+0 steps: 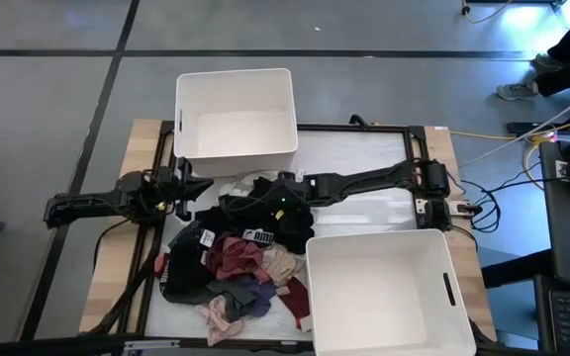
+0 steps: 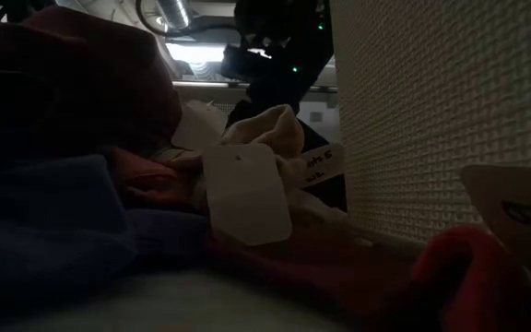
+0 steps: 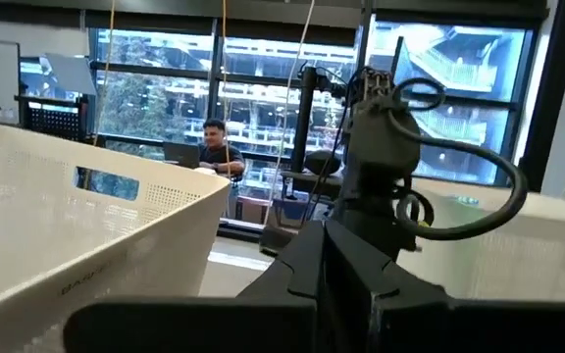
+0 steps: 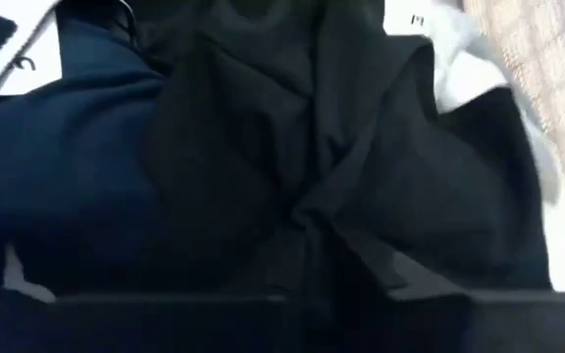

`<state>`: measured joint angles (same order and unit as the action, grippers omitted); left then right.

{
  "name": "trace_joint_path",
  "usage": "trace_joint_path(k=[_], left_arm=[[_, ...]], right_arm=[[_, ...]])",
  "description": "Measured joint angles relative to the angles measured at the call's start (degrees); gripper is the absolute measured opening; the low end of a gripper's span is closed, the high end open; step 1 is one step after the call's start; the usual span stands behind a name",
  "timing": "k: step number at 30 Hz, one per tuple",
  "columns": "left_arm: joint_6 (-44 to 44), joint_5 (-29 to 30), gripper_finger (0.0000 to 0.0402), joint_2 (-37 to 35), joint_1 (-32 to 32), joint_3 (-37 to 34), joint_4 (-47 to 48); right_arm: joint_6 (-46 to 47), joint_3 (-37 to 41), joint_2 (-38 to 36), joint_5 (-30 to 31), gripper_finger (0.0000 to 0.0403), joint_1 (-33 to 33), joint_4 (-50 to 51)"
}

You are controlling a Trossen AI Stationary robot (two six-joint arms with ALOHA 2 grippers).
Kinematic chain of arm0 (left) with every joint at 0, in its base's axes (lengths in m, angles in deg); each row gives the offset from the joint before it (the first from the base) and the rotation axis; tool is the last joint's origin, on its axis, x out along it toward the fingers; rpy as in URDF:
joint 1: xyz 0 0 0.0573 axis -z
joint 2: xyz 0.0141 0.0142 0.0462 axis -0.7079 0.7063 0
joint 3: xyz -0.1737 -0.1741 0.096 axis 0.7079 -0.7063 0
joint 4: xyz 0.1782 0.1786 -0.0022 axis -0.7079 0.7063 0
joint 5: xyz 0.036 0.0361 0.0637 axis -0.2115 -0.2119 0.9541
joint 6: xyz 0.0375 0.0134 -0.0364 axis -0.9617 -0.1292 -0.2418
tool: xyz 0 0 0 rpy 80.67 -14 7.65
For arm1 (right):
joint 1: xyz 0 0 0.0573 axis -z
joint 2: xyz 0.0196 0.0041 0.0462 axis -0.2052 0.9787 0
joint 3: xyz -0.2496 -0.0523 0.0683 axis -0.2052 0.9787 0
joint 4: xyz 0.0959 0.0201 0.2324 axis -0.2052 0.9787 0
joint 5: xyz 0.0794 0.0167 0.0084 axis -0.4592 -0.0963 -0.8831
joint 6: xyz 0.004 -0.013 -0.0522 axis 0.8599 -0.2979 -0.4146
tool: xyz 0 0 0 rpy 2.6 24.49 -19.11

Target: Sort clothes

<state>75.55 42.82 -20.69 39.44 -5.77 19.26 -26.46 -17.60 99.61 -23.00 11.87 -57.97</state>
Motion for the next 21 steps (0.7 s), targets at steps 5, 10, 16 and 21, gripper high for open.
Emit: trace_joint_path(k=[5,10,16,21], left_arm=[[-2.77,-0.07,0.0004,0.01,0.0,0.0,0.8],[-6.3,-0.09,0.0004,0.02,0.0,0.0,2.16],[-6.79,-0.09,0.0004,0.0,0.0,0.0,5.26],[-7.21,-0.09,0.0004,0.0,0.0,0.0,7.5]], right_arm=[[-2.42,-0.09,-0.68,1.63,0.0017,0.0,-1.11],[-3.77,-0.28,-2.45,3.97,0.0006,-0.02,-0.02],[-3.86,-0.35,-7.4,9.23,0.0005,-0.04,-0.35],[-3.96,-0.39,-12.45,12.54,0.0007,-0.04,-2.21]])
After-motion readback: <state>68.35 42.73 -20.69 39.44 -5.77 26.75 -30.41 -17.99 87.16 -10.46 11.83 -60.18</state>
